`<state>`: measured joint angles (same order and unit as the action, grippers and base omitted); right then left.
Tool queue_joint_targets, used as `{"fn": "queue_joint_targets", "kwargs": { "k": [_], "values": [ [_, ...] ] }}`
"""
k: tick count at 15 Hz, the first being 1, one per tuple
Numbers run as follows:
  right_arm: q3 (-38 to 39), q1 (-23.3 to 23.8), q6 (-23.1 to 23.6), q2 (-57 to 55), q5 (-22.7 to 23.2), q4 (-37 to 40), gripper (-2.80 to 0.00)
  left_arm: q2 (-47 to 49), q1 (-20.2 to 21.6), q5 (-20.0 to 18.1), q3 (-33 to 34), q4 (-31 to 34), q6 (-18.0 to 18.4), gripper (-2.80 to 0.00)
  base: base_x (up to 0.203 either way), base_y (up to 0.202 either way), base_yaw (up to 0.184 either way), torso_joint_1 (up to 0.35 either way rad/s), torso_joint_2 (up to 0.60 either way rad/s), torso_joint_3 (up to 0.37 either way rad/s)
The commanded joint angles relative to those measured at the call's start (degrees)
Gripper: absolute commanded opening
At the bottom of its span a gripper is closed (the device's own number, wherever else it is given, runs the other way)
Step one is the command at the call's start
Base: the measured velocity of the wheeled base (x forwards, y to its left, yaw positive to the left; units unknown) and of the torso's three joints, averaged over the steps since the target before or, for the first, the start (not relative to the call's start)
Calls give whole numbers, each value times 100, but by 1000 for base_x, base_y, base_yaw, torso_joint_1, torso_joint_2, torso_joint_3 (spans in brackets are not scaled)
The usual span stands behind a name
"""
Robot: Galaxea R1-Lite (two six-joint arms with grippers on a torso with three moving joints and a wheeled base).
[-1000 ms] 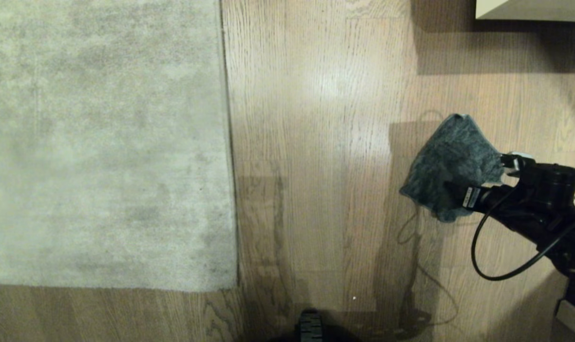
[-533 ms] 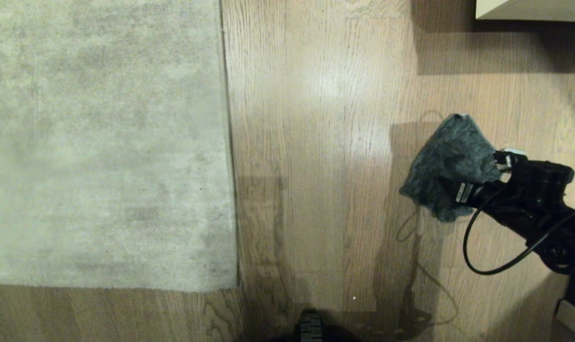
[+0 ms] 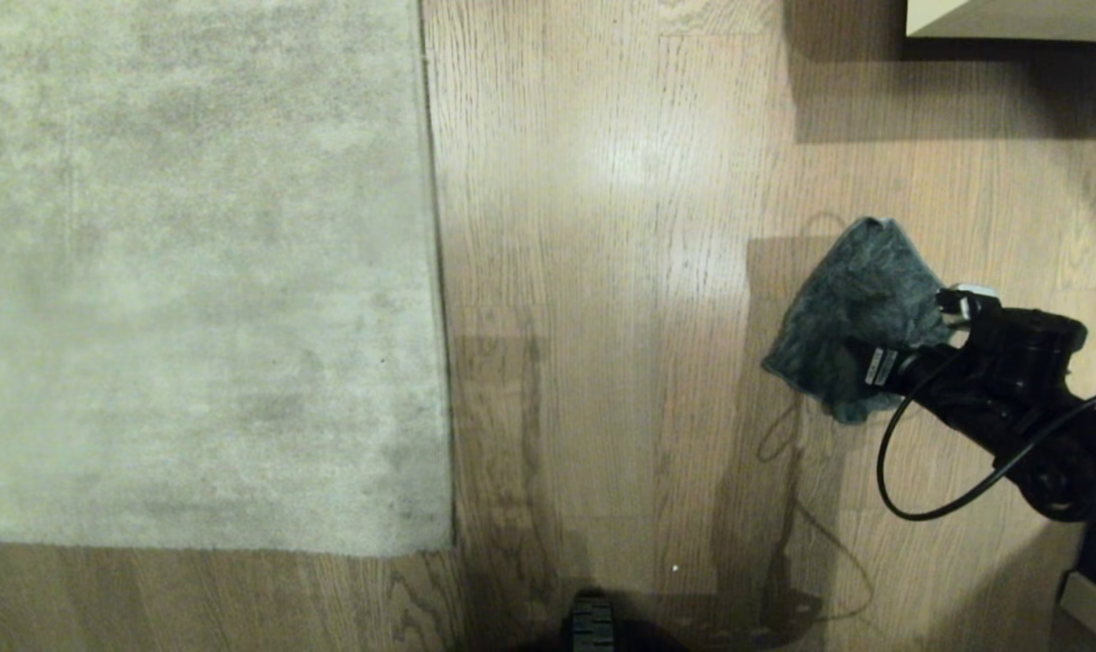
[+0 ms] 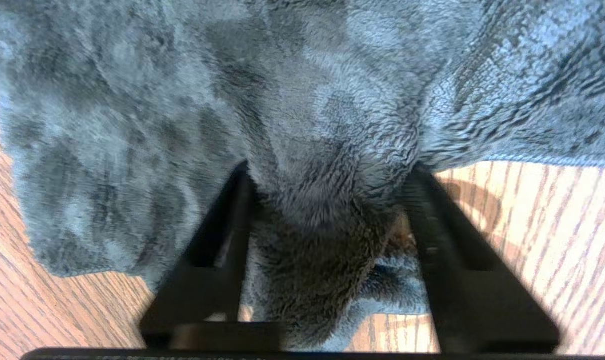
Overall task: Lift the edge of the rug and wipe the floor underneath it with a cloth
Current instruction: Pick up the rag
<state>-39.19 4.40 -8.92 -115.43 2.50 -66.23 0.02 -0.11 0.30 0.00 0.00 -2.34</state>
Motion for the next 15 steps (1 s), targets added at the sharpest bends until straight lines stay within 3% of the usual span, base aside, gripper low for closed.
{"fn": "queue_joint_targets", "kwargs": {
  "k": [1, 15],
  "values": [
    [-9, -1, -13, -23, 14, -48, -280, 6, 1, 5, 0, 0, -3, -280, 0, 0, 0, 0, 0, 0],
    [26, -9, -31, -14, 14, -206, -280, 6, 2, 5, 0, 0, -3, -280, 0, 0, 0, 0, 0, 0]
  ]
}}
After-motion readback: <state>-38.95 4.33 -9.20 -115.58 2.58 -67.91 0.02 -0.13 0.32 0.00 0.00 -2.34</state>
